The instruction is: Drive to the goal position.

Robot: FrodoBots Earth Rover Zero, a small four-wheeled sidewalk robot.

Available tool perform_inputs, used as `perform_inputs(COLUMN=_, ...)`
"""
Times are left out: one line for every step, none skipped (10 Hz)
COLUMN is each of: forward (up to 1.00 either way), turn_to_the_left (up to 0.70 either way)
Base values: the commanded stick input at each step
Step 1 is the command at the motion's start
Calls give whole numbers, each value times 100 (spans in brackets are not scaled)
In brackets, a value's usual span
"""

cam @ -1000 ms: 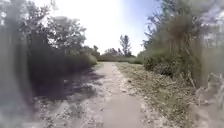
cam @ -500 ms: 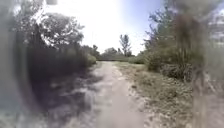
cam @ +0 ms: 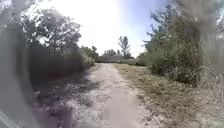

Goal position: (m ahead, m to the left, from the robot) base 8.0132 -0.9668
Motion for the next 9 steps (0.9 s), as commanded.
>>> perform_inputs(forward=85, turn_to_the_left=0)
perform_inputs(forward=85, turn_to_the_left=0)
perform_inputs(forward=85, turn_to_the_left=0)
perform_inputs(forward=85, turn_to_the_left=0)
perform_inputs(forward=85, turn_to_the_left=0)
perform_inputs(forward=85, turn_to_the_left=0)
perform_inputs(forward=85, turn_to_the_left=0)
perform_inputs(forward=85, turn_to_the_left=0)
perform_inputs(forward=85, turn_to_the_left=0)
